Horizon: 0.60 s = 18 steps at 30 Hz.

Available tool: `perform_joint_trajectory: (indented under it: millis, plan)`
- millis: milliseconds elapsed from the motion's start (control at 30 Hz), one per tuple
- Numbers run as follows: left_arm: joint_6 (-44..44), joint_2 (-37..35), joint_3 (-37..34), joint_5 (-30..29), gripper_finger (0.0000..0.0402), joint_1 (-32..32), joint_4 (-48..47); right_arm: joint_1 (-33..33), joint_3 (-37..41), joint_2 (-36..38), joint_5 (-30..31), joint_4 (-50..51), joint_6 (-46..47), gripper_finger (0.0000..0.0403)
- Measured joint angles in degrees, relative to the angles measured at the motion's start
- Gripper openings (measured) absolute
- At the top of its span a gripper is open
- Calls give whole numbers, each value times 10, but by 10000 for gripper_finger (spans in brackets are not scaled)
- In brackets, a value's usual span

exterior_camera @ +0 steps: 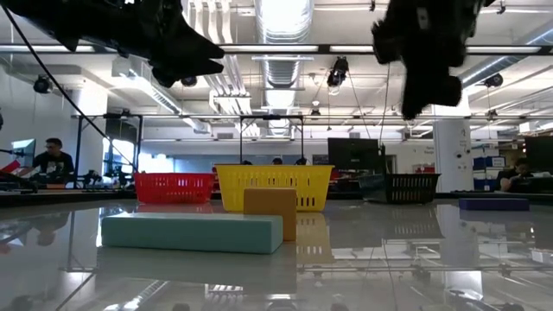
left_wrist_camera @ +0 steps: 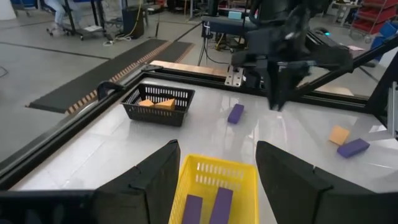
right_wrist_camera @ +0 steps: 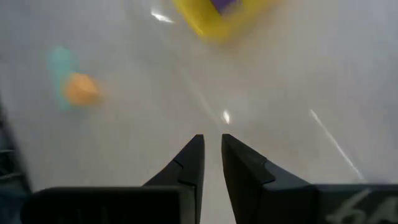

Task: Sort & place blocks by color
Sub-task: Put the violet block into the yellow bin

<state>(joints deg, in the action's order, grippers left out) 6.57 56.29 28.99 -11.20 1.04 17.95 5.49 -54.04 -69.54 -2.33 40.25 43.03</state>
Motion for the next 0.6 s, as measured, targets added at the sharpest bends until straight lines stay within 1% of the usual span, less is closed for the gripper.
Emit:
perform_joint_trajectory:
  millis: [67,100,200,267,367,433,600]
  plan:
    - [0,0,0,0,196,0,0,-1,0,0,26,74,26,43]
    - [0,0,1,0,196,0,0,-3,1,0,38,111,24,43]
    - [0,0,2,0,196,0,1,-8,6,0,54,220,-38,49]
    - [0,-2,2,0,196,0,1,-16,15,0,54,257,-70,59]
    - [-11,-2,2,0,196,0,2,-26,33,0,56,259,-110,84]
    - [-27,-2,2,0,196,0,4,-28,51,0,54,245,-143,106]
    - [-30,-2,2,0,196,0,10,-28,98,0,59,199,-205,161]
